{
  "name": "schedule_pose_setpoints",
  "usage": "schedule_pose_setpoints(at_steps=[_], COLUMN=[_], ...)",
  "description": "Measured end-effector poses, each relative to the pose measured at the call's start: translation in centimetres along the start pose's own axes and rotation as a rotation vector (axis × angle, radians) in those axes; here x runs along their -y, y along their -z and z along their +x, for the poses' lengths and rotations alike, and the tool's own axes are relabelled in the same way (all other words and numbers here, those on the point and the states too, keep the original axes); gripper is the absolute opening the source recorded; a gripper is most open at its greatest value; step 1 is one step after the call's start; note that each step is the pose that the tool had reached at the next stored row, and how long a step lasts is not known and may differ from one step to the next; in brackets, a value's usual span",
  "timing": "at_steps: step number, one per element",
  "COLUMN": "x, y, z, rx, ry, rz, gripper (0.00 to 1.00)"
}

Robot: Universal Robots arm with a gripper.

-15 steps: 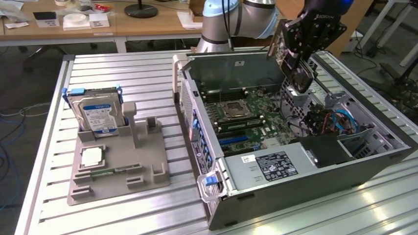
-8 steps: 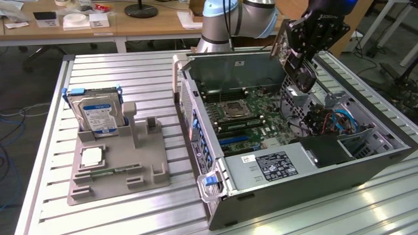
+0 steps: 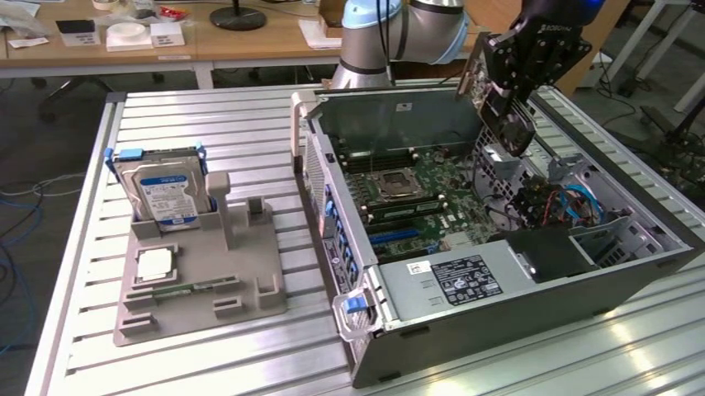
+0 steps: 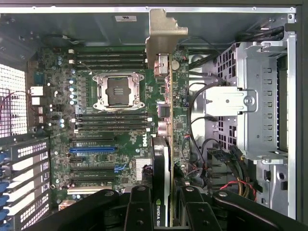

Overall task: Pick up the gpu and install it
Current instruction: 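Pick up the gpu and move the gpu toward the slot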

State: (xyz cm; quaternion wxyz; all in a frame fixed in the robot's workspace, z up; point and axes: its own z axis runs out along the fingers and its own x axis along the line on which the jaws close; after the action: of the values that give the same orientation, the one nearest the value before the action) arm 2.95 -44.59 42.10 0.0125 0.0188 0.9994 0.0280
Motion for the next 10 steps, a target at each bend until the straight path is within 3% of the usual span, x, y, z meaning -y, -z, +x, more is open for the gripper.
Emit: schedule_pose_setpoints(at_steps=[10], x=[-0.04], y=[-0.06], z=[-1.2], rx=[0.0000], ry=[0.000], rz=[0.0001], gripper=[0.27])
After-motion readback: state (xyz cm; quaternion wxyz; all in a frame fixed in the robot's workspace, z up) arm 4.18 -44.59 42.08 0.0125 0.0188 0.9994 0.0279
